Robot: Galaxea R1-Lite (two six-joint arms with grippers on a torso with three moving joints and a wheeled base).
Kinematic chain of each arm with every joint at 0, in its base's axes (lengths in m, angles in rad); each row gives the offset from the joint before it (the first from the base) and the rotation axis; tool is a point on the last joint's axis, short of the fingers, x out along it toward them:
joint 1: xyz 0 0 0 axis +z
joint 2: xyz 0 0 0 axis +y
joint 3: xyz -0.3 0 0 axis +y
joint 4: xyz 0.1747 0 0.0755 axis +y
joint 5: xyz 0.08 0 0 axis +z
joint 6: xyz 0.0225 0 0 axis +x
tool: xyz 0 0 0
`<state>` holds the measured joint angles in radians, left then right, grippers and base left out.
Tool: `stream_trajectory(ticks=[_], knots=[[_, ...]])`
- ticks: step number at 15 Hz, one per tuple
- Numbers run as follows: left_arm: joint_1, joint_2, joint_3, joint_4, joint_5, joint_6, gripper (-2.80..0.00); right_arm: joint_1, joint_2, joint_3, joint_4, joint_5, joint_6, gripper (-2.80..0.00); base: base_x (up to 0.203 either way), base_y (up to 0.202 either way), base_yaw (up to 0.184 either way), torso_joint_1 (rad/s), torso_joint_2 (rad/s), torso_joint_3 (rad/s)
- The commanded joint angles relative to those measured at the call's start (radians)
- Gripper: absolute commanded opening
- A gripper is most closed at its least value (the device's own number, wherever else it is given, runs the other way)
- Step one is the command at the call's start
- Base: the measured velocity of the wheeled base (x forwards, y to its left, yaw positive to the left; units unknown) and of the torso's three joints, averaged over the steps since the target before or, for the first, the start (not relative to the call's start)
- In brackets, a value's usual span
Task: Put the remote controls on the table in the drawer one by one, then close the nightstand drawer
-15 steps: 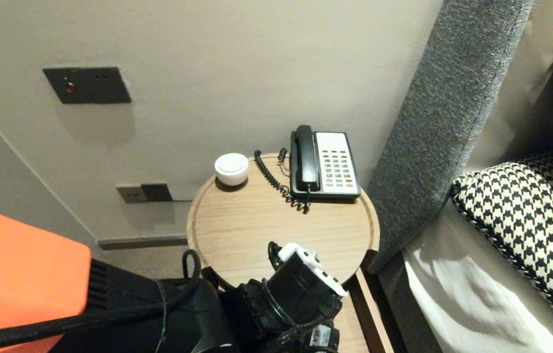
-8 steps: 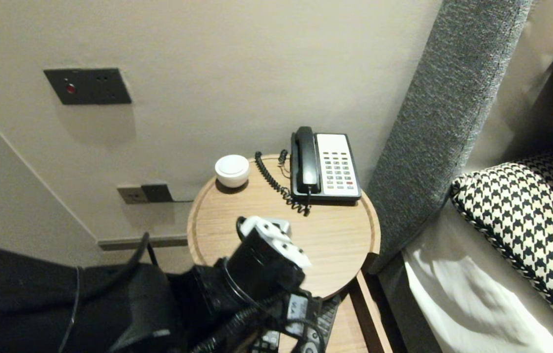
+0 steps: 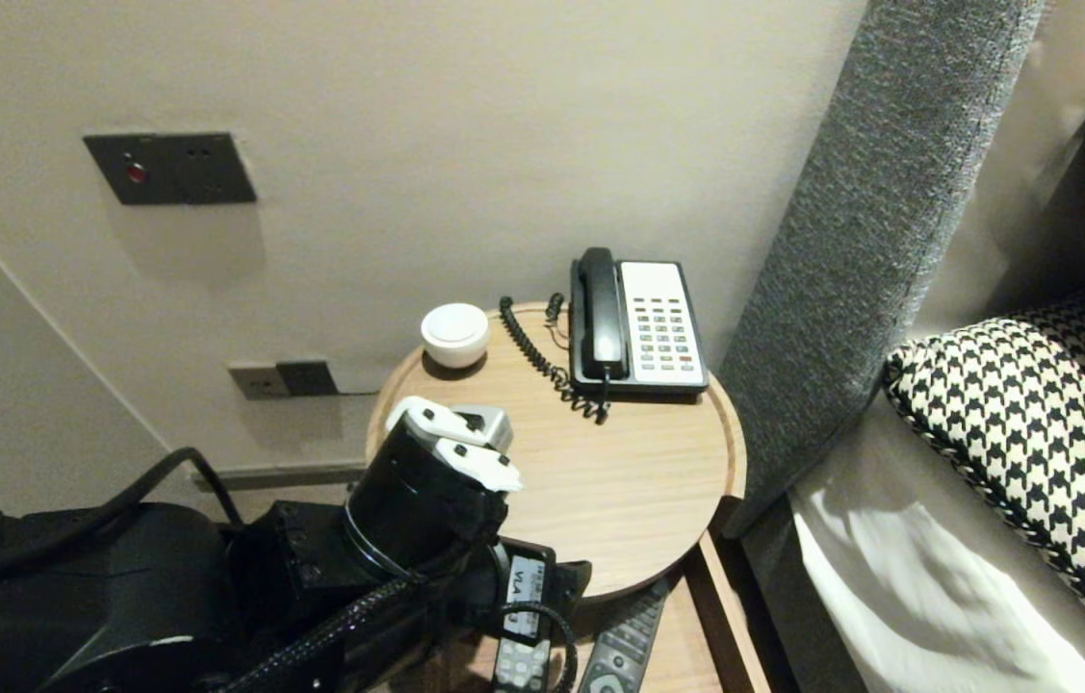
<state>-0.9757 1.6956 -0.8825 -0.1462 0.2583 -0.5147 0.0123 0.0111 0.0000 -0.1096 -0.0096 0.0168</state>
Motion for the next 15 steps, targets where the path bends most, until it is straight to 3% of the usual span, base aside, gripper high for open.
stream_trajectory(ticks=[1,7,8,15], knots=[[0.026,-0.047,0.021,0.000,0.002,-0.004,0.00,0.000,0.000,0.040,-0.001,-0.001,0.000,-2.80,0.000,0.000,0.000,0.000,0.00,0.000],[0.110,-0.136,0.056,0.031,0.009,-0.003,0.00,0.000,0.000,0.040,-0.001,-0.001,0.000,-2.80,0.000,0.000,0.000,0.000,0.00,0.000],[0.125,-0.148,0.062,0.046,0.012,-0.006,-2.80,0.000,0.000,0.040,-0.001,0.000,0.000,-2.80,0.000,0.000,0.000,0.000,0.00,0.000],[0.241,-0.241,0.152,0.082,0.034,-0.012,-2.80,0.000,0.000,0.040,-0.001,0.000,0.000,-2.80,0.000,0.000,0.000,0.000,0.00,0.000]])
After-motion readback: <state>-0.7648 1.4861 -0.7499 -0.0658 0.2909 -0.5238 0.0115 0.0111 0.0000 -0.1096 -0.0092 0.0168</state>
